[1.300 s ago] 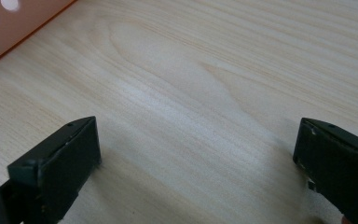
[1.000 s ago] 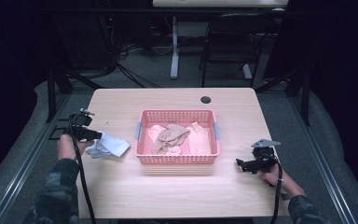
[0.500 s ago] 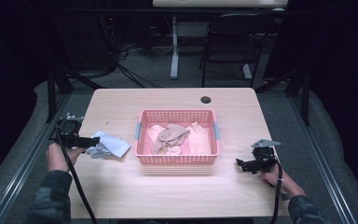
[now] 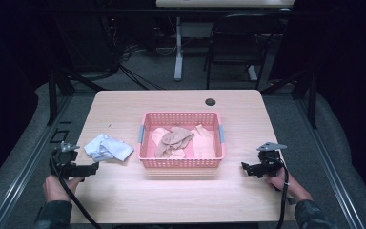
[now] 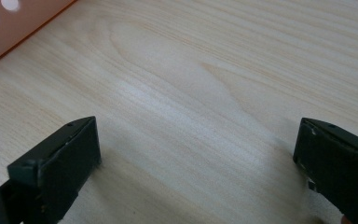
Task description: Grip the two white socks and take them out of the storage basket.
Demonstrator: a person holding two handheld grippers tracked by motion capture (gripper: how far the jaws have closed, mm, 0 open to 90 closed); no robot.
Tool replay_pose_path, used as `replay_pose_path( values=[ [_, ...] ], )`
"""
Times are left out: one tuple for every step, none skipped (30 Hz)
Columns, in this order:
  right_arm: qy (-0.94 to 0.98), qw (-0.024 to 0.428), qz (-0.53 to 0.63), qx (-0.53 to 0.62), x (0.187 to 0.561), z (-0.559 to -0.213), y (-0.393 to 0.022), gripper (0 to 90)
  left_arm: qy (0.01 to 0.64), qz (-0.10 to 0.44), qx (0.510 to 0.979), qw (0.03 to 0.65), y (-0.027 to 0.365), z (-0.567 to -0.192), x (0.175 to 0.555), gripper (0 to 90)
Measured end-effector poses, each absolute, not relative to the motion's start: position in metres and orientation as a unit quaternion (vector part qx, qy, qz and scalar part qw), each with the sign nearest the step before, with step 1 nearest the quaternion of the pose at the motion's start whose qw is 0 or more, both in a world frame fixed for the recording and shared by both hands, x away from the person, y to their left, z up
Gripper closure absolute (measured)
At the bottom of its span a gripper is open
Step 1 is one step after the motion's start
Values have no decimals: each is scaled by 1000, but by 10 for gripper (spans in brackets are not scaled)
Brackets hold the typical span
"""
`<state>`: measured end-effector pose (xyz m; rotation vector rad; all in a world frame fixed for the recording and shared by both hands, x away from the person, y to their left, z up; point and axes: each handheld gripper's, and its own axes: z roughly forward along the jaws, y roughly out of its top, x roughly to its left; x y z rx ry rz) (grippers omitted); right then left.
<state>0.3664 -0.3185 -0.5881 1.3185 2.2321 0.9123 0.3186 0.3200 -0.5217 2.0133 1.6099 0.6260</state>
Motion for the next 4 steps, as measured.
replay_pose_path(
  values=[
    [797, 193, 327, 469, 367, -588, -319, 0, 585, 228, 746, 224, 321, -525, 318, 0],
    [798, 193, 327, 469, 367, -588, -319, 0, 585, 235, 745, 217, 322, -525, 318, 0],
    [797, 191, 328, 469, 367, -588, -319, 0, 590, 237, 740, 222, 325, -526, 319, 0],
    [797, 192, 328, 469, 367, -588, -319, 0, 590, 237, 740, 222, 325, -526, 319, 0]
  ],
)
